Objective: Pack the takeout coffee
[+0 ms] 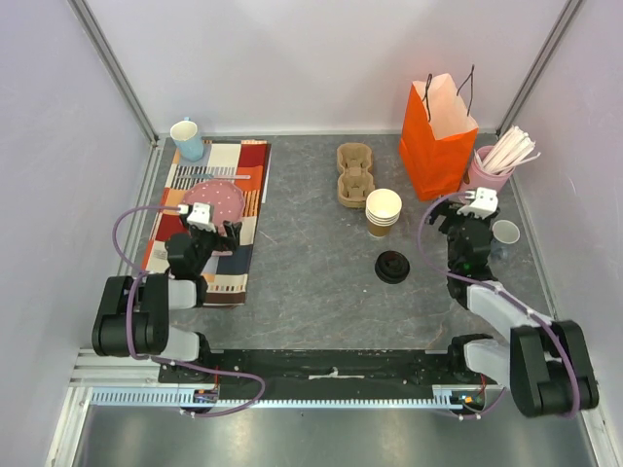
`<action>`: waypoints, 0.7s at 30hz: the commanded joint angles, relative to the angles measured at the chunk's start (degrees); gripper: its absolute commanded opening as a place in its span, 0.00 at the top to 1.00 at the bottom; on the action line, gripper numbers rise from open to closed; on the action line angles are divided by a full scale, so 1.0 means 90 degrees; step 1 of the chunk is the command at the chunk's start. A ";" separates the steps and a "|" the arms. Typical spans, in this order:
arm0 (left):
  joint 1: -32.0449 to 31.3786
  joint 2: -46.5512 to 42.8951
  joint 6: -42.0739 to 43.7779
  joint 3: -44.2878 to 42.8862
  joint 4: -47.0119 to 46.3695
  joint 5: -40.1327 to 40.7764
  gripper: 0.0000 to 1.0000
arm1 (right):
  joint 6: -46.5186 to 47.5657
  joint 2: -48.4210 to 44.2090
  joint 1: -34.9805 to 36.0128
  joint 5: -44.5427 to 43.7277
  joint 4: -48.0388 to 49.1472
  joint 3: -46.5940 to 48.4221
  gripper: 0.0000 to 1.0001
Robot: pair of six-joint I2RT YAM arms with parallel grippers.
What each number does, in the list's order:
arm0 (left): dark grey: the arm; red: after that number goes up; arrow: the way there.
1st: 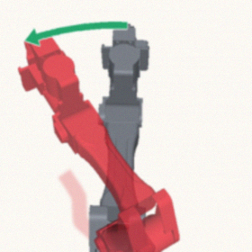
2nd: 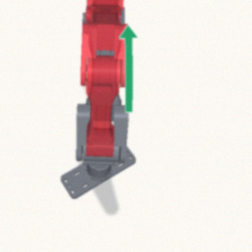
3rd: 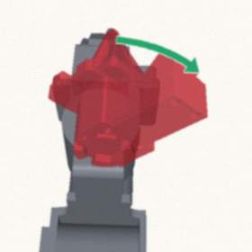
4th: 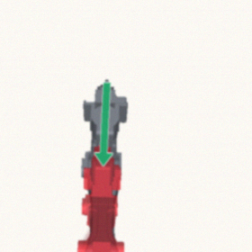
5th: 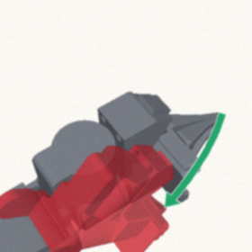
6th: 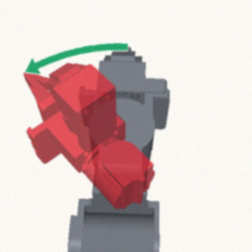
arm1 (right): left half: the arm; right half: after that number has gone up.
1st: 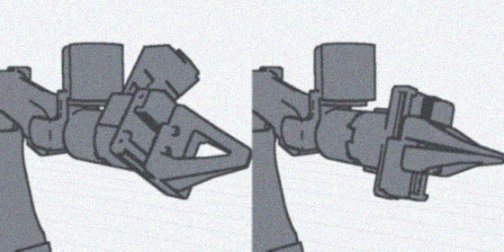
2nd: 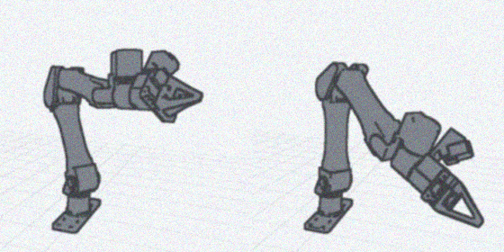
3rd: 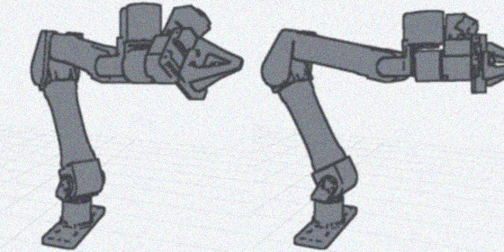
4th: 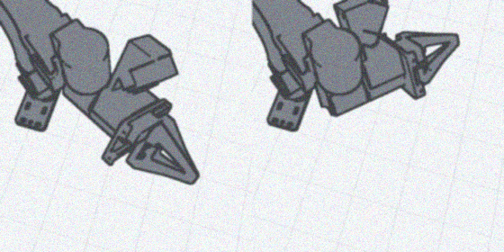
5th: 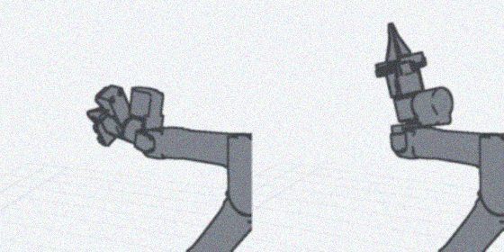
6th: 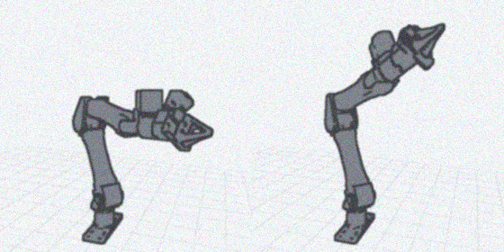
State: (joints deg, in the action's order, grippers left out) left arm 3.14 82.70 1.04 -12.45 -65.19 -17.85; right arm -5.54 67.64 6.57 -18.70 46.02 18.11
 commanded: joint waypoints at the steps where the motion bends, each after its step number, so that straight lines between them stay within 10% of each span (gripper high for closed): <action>1: 0.0003 -0.0623 -0.0125 -0.0830 0.1963 -0.0135 0.06 | -0.0770 -0.0854 -0.0017 0.0835 -0.1585 0.0798 0.02; 11: -0.0036 -0.0751 0.0031 -0.3808 0.6223 -0.1776 0.16 | -0.1017 -0.1139 0.0149 0.1951 -0.5312 0.3308 0.18; 21: -0.0221 -0.0624 0.0607 -0.6116 0.9926 -0.2324 0.17 | -0.0293 0.1067 0.1477 0.0516 -0.9057 0.6463 0.29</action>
State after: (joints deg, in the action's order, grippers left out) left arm 1.76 76.73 3.70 -61.39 8.36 -35.18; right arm -10.98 71.16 17.39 -8.69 -17.96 69.21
